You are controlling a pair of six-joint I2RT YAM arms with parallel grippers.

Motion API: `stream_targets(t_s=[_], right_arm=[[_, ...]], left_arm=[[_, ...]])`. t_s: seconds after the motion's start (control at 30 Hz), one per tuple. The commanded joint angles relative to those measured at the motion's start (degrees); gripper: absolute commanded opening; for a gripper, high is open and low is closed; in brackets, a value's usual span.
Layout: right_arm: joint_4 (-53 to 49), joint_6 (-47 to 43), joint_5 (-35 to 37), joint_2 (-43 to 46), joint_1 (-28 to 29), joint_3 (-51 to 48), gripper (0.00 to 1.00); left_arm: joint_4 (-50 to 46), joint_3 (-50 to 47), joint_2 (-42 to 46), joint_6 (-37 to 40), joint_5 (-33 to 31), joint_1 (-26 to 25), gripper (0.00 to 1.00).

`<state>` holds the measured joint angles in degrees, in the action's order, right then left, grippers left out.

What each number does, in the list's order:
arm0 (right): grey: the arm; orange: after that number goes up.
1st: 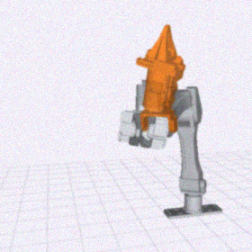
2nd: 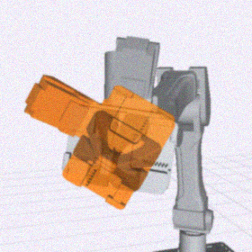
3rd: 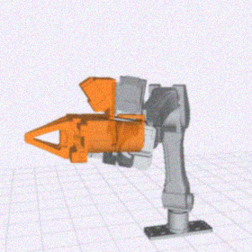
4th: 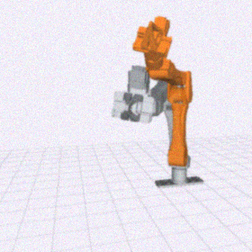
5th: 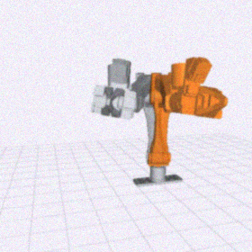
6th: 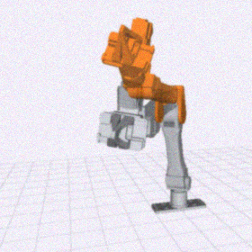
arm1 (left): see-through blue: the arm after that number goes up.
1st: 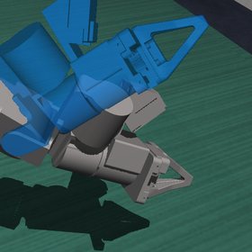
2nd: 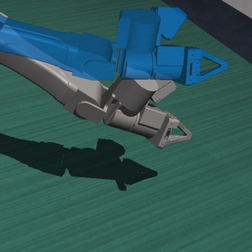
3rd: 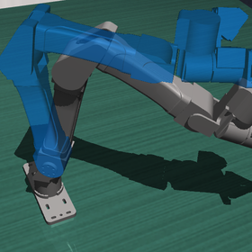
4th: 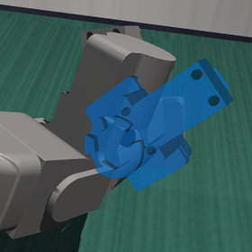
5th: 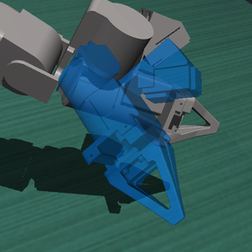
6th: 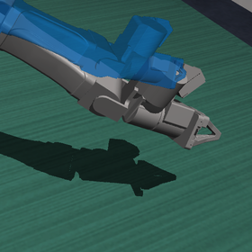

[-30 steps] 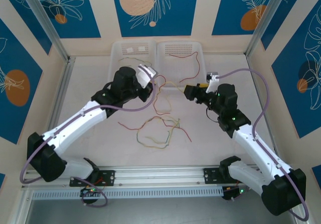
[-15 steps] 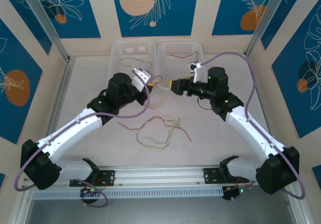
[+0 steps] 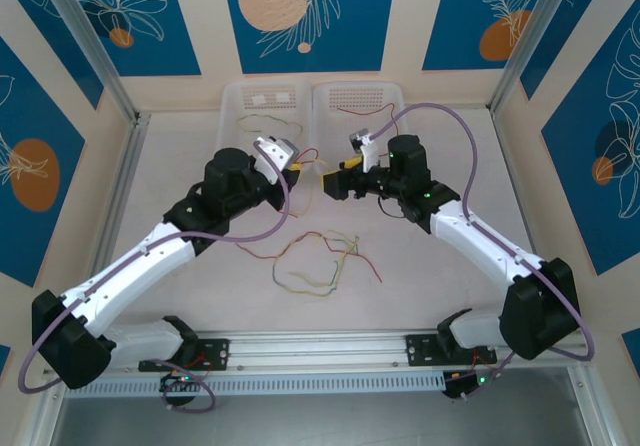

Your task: Untangle the cables

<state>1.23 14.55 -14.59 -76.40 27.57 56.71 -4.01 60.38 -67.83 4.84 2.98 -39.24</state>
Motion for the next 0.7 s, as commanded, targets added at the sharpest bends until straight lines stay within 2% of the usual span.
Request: stream_targets(t_s=[0.0,0.07,0.1,0.17,0.27,0.33,0.53,0.67], right_arm=[[1.8,-3.9,1.9,-1.6,0.8,0.2,0.85],[2.4,-3.7,1.1,-2.5,0.8,0.6,0.81],[2.6,-3.9,0.0,-2.9,0.9,0.8,0.75],[3.3,-4.4,-0.3,-3.5,1.4,0.9,0.57],[3.0,-5.2,-0.4,-3.6,2.2,1.2,0.23],[2.4,-5.3,-0.7,-3.1,2.3,1.5,0.0],[-1.6,-6.7,1.1,-1.6,3.2,2.4,0.0],[-3.6,-6.3,2.6,0.2,3.3,1.6,0.0]], left_arm=[[1.6,-0.8,1.6,0.2,1.1,0.3,0.0],[1.7,-0.9,1.6,0.2,1.2,0.3,0.0],[1.6,-0.9,1.6,0.2,1.4,0.2,0.0],[2.0,-1.1,1.6,0.3,1.5,0.3,0.0],[2.4,-1.4,1.6,0.4,0.8,0.3,0.0],[2.9,-1.9,1.5,0.4,-2.3,0.3,0.0],[3.2,-3.6,0.7,-1.6,-18.7,1.9,0.0],[3.5,-5.9,2.1,-3.4,-21.2,4.5,0.0]])
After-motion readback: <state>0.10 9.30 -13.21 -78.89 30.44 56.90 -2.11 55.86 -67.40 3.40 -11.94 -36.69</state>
